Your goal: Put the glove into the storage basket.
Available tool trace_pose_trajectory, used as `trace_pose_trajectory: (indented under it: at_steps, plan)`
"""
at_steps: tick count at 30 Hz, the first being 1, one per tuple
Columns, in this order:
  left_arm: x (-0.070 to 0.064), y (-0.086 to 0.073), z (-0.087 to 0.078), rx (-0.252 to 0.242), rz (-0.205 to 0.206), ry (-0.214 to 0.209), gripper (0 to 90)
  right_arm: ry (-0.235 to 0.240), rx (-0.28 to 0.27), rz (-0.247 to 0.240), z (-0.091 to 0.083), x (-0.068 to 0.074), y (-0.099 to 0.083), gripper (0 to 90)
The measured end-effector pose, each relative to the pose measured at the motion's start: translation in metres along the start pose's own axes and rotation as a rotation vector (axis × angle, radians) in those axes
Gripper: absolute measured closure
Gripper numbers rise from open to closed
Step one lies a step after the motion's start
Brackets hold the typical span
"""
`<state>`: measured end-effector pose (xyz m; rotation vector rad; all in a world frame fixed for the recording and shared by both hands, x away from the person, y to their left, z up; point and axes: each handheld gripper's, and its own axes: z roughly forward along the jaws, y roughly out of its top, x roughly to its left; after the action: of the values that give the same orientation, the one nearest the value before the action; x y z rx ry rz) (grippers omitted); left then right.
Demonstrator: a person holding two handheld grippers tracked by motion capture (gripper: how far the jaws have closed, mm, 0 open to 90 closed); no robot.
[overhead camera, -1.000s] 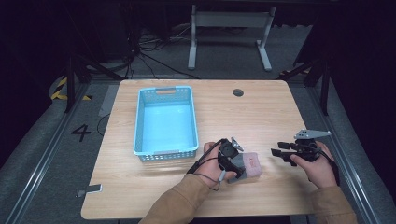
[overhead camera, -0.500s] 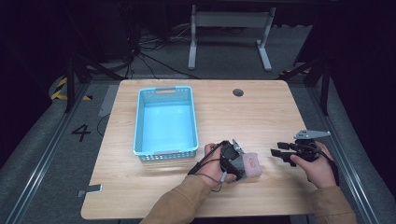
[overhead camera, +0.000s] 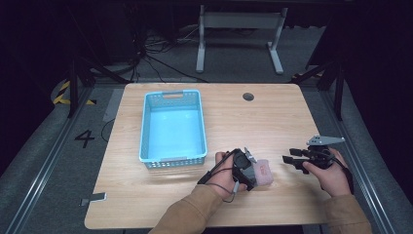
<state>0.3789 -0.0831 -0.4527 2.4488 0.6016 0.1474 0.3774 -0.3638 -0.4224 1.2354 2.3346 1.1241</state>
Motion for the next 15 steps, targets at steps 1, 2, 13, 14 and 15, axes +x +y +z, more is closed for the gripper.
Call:
trace_pose_trajectory:
  at_steps: [1, 2, 13, 14, 15]
  plan:
    - [0.0, 0.0, 0.0, -0.002, -0.004, 0.003, 11.4, -0.001, 0.001, 0.001, 0.0, 0.0, 0.0, 48.8]
    - [0.0, 0.0, 0.0, -0.007, -0.007, 0.008, 12.3, 0.001, 0.001, 0.001, 0.0, 0.0, 0.0, 48.8]
    - [-0.011, 0.002, -0.004, -0.019, -0.006, 0.006, 44.1, -0.004, 0.0, 0.002, 0.001, 0.0, 0.0, 48.8]
    - [-0.01, 0.003, -0.004, -0.024, -0.003, 0.001, 46.0, -0.004, 0.0, 0.002, 0.001, 0.0, 0.0, 48.8]
    - [-0.01, 0.003, -0.005, -0.026, -0.011, -0.009, 51.5, -0.004, 0.0, 0.001, 0.001, -0.001, 0.0, 48.8]
